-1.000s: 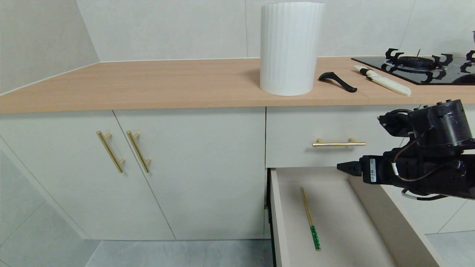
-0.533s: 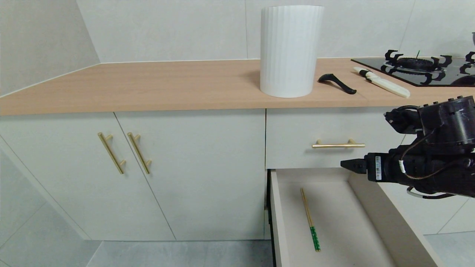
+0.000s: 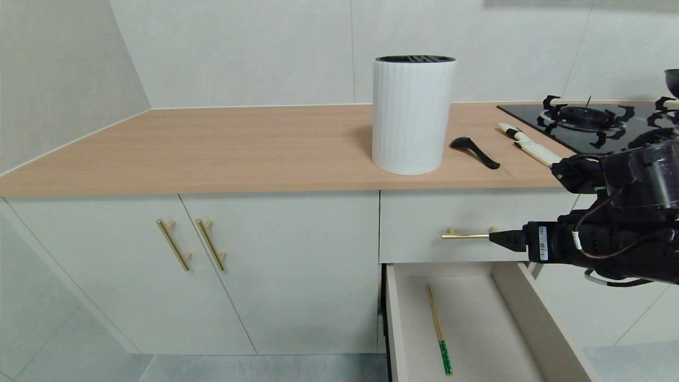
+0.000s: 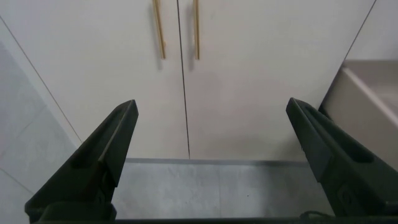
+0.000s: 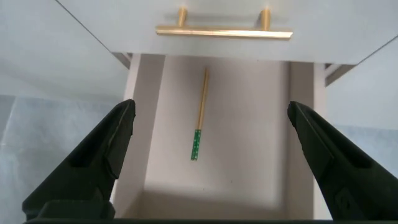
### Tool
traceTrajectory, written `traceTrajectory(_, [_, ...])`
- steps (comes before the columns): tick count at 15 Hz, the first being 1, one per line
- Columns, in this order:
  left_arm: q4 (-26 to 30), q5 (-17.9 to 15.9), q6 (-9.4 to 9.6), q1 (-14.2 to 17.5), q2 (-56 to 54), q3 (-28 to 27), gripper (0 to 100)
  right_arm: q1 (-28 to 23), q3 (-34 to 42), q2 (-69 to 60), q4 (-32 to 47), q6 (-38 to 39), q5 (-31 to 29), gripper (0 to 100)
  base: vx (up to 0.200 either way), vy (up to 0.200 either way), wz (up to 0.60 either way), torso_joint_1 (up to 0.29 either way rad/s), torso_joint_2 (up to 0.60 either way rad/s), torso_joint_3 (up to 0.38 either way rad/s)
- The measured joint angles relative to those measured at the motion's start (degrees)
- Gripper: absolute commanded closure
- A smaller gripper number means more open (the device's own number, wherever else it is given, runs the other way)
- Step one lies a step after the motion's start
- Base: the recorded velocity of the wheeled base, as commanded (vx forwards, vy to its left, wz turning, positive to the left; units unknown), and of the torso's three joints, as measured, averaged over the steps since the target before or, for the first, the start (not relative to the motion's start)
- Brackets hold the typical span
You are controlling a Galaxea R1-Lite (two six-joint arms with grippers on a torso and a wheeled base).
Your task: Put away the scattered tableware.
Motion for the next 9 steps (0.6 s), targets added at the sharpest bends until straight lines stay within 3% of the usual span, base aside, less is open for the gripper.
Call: traceTrajectory(9, [0.0,0.0,0.00,0.0,0.0,0.0,0,0.0,0.7,0.6,0.0,-0.2,0.0,0,0.000,0.000,0.00,0.195,-0.48,-0.286])
